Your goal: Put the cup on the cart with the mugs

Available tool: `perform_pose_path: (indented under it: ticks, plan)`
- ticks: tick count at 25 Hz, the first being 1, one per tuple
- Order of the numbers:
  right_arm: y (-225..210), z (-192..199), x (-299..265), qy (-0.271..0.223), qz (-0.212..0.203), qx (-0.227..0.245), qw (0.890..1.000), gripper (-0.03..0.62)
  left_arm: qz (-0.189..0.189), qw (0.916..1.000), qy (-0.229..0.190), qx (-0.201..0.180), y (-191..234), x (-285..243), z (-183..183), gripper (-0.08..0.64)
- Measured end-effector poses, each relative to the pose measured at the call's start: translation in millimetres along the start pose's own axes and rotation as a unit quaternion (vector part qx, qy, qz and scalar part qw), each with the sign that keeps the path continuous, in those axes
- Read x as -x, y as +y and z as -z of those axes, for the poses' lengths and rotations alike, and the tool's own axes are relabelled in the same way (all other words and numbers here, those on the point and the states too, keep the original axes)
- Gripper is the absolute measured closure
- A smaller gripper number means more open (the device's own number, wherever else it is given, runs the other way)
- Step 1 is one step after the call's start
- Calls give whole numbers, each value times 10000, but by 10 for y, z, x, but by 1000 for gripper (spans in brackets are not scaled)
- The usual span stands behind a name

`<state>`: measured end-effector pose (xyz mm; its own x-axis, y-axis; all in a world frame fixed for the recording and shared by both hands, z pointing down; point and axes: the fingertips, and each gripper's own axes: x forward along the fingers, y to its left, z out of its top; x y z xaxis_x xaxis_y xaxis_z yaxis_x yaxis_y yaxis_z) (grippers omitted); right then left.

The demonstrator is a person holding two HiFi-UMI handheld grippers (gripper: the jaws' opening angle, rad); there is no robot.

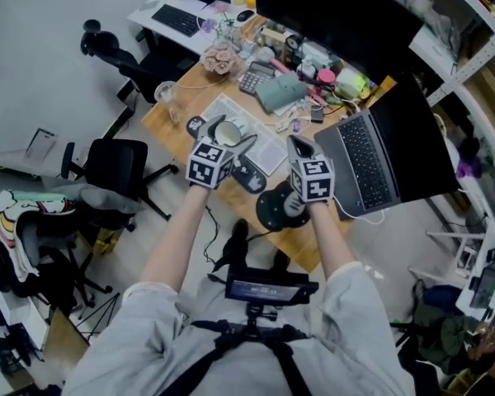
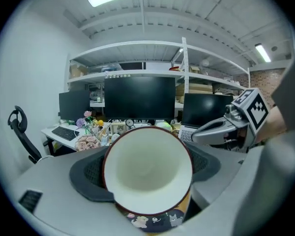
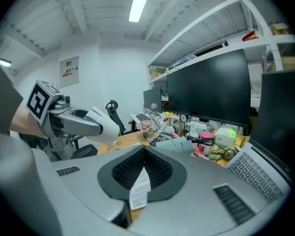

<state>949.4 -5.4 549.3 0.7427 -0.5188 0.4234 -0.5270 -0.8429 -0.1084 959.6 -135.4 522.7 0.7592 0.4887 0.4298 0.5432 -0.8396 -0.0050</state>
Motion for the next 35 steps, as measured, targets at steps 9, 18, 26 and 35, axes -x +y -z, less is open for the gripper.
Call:
perform_pose_path:
  ticks: [9, 18, 26, 35]
  plan:
    - [115, 120, 629, -147, -268, 99, 9995, 583, -448, 9984, -266, 203, -485, 546, 85, 133]
    - [347, 353, 1195, -150, -640, 286, 9974, 583, -787, 9953, -517, 225, -907, 1163, 103, 133]
    - [577, 436, 1559, -177, -549, 153, 9982, 583, -968, 9926, -650, 340, -936, 1765, 250, 133]
    - [930, 748, 1881, -116, -445, 32, 9989, 583, -879, 9921, -762, 466, -1142, 2338, 606, 133]
